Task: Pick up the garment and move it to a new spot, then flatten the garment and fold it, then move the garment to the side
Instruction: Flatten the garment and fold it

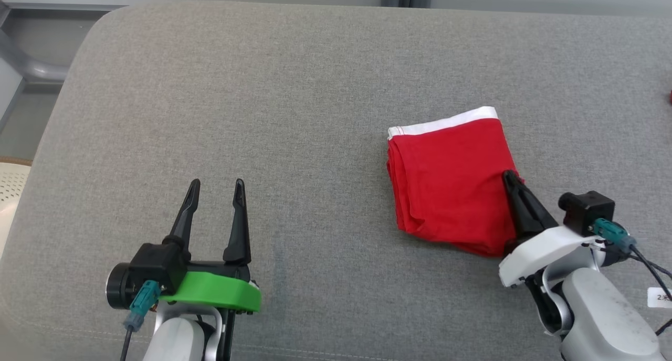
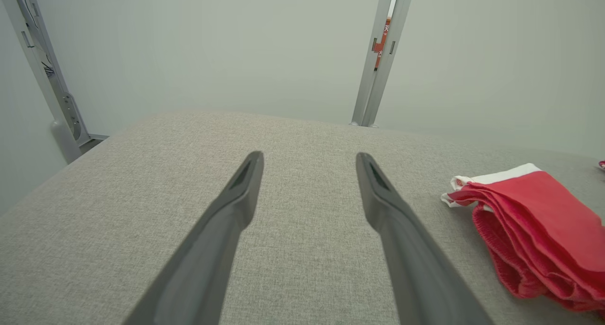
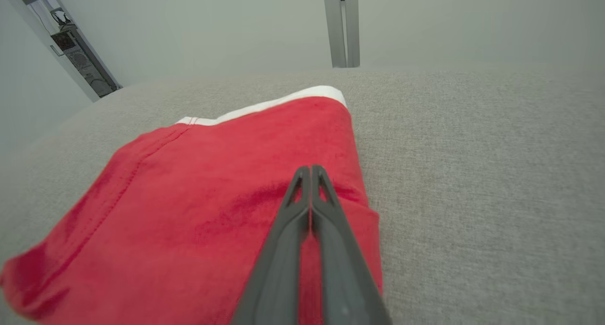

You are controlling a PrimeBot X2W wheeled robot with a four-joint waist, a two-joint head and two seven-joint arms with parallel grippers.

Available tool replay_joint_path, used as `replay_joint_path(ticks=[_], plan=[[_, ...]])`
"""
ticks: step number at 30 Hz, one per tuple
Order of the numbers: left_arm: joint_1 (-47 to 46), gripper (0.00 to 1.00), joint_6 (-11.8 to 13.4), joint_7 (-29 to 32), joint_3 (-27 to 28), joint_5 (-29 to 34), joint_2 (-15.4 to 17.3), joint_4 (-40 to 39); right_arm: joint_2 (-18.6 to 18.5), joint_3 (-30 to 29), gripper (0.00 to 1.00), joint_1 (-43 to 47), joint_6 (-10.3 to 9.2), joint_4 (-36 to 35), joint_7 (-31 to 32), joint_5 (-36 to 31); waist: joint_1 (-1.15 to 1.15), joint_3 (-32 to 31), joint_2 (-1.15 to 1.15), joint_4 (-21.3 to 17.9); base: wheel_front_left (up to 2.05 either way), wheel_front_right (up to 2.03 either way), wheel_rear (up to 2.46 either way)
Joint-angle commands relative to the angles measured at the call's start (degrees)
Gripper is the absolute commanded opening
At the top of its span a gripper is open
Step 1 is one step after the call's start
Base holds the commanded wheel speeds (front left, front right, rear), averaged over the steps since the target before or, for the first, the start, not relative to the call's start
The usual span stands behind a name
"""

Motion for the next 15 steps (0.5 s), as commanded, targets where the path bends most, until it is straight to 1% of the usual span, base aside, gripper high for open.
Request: replay_joint_path(ticks=[1,6,9,11,15], plan=[[-0.8,1.0,0.3,0.0,0.0,0.3,0.1,0.0,0.8,1.1,0.0,-0.6,-0.03,0.7,-0.1,-0.8,0.0,0.2,0.0,0.2,0.0,0.0,0.0],[-1.0,1.0,0.3,0.0,-0.4,0.1,0.1,0.3,3.1,6.4,0.0,-0.2,-0.03,1.2,-0.1,-2.0,0.0,0.3,0.0,0.6,0.0,0.0,0.0],[-1.1,1.0,0.4,0.0,-0.4,0.1,0.1,0.4,4.9,11.0,0.0,0.7,-0.03,1.0,-0.1,-2.0,0.0,0.2,0.0,0.5,0.0,0.0,0.0],[-1.1,1.0,0.4,0.0,-0.4,0.2,0.1,0.5,5.2,14.2,0.0,0.9,-0.03,0.7,-0.1,-1.9,0.0,0.1,0.0,0.4,0.0,0.0,0.0],[-1.3,1.0,0.5,0.0,-0.3,0.7,0.1,0.7,6.0,16.8,0.0,0.9,-0.04,-0.5,-0.1,-1.5,0.0,-0.2,0.0,-0.4,0.0,0.0,0.0]])
